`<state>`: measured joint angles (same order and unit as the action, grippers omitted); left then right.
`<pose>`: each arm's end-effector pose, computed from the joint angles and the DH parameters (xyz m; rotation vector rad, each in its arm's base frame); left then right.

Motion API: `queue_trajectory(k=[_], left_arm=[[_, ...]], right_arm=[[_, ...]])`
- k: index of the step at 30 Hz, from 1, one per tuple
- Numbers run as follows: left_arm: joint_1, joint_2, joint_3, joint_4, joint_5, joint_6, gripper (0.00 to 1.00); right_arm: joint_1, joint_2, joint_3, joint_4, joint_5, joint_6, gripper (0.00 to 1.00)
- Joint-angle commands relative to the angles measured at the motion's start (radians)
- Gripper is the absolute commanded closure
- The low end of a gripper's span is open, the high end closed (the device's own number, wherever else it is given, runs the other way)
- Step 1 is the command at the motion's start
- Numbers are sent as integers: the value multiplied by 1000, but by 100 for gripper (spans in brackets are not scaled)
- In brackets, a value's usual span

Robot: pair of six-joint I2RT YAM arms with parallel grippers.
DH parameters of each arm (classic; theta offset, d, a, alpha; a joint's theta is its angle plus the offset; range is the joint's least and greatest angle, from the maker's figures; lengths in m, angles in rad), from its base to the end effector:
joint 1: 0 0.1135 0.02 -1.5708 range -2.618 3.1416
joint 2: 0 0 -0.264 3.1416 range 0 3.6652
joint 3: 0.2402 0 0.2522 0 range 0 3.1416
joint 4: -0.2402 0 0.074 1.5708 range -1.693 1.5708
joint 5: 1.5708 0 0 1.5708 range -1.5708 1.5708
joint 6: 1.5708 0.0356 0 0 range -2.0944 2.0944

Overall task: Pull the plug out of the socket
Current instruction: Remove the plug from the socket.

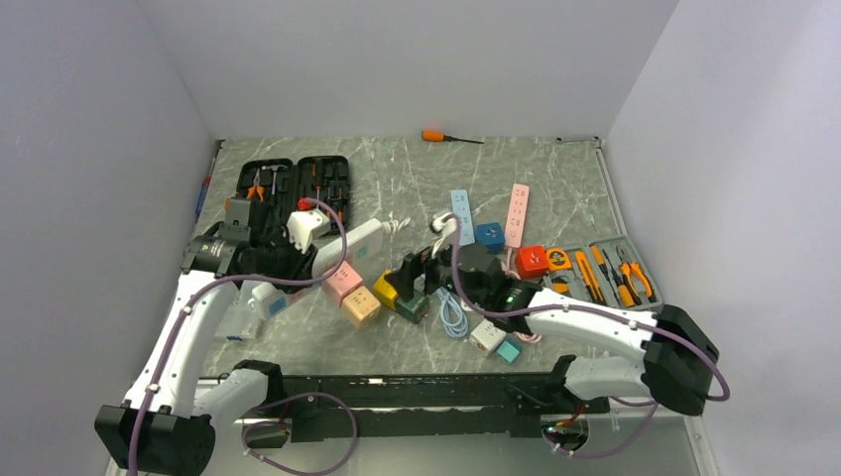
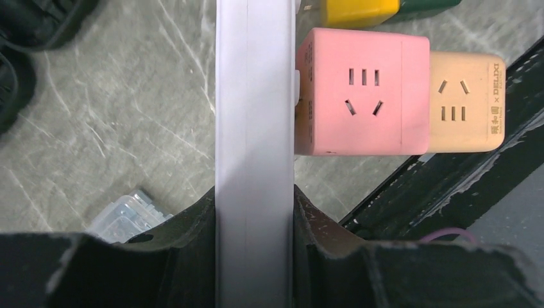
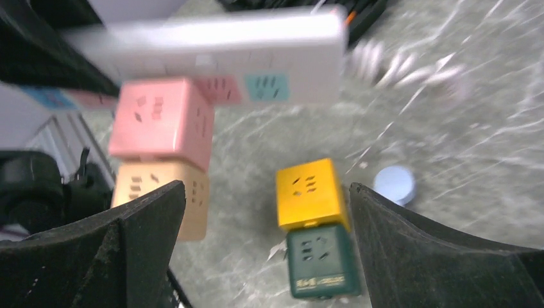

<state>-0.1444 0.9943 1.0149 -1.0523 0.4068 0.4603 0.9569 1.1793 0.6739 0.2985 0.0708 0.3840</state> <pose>0.1707 -0.0391 0.3083 0.8877 2.3636 -0.4039 0.1575 0.2191 0.2689 -0.4762 1.8068 0.8903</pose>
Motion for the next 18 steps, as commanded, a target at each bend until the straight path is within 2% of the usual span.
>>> queue_trajectory(k=[1,9,18], left_arm=[[6,7,146,14,143,-28,100],[6,3,139,5,137,-40,100],[6,-10,121,2,112,-32,100]], right_arm=[[89,77,38,67,0,-21,0],[189,207,150,121,79,-126,0],[194,257,234,181,27,-129,0]])
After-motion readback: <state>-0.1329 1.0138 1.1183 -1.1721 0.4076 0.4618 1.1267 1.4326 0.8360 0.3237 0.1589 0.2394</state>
